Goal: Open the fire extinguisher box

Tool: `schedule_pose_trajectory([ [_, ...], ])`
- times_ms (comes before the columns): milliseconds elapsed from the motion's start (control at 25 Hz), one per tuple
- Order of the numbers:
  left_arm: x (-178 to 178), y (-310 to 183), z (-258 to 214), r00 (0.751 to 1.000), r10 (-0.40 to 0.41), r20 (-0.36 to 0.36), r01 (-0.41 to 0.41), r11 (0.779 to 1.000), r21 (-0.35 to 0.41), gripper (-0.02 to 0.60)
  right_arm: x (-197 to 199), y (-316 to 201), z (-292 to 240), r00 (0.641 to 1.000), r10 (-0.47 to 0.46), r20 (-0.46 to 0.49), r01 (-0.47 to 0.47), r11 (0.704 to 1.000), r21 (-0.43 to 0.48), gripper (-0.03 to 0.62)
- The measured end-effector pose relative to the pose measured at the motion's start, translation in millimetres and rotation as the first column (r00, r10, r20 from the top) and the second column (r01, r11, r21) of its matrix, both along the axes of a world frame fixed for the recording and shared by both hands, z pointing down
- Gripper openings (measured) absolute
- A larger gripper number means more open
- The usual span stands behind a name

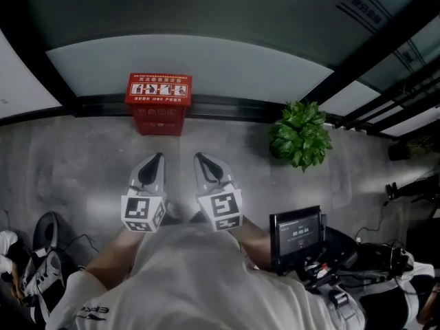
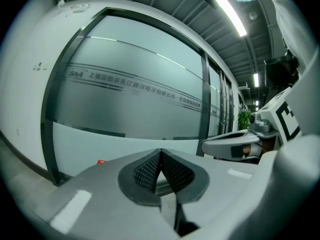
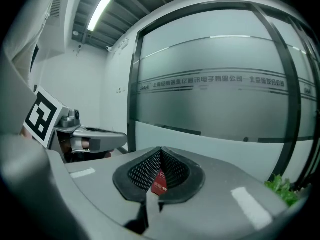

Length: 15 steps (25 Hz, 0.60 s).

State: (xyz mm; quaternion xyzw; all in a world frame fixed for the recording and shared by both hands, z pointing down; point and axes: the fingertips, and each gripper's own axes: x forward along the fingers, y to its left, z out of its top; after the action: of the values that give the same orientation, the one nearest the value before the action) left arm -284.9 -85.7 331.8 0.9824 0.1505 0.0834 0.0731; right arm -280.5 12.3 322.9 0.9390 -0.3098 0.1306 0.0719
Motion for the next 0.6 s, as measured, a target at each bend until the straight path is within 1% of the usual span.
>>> schedule_pose_trajectory([
  [160, 32.9, -8.0, 5.7, 1.0, -0.01, 0.013, 0.01, 1.0, -0.013, 0.002, 34.4, -4.3, 1.7, 1.0, 0.011, 0.007, -0.01, 1.0, -0.015, 0.014],
  [320, 66.5, 0.6, 11.8, 0.999, -0.025, 0.029, 0.025, 1.0, -0.006, 0.002, 72.4, 5.5, 5.7, 1.0, -0.002, 0.009, 0.002, 1.0, -0.013, 0.014],
  [440, 96.6, 11.4, 14.7, 0.997, -0.066, 0.034, 0.066, 0.998, 0.006, 0.003, 106.6, 17.4, 10.8, 0.999, -0.033, 0.022, 0.033, 0.999, 0.001, 0.014],
  [600, 135.9, 33.7, 15.5, 0.988, -0.148, 0.038, 0.147, 0.989, 0.021, 0.003, 150.5, 40.0, 15.3, 0.994, -0.104, 0.019, 0.103, 0.994, 0.018, 0.014],
])
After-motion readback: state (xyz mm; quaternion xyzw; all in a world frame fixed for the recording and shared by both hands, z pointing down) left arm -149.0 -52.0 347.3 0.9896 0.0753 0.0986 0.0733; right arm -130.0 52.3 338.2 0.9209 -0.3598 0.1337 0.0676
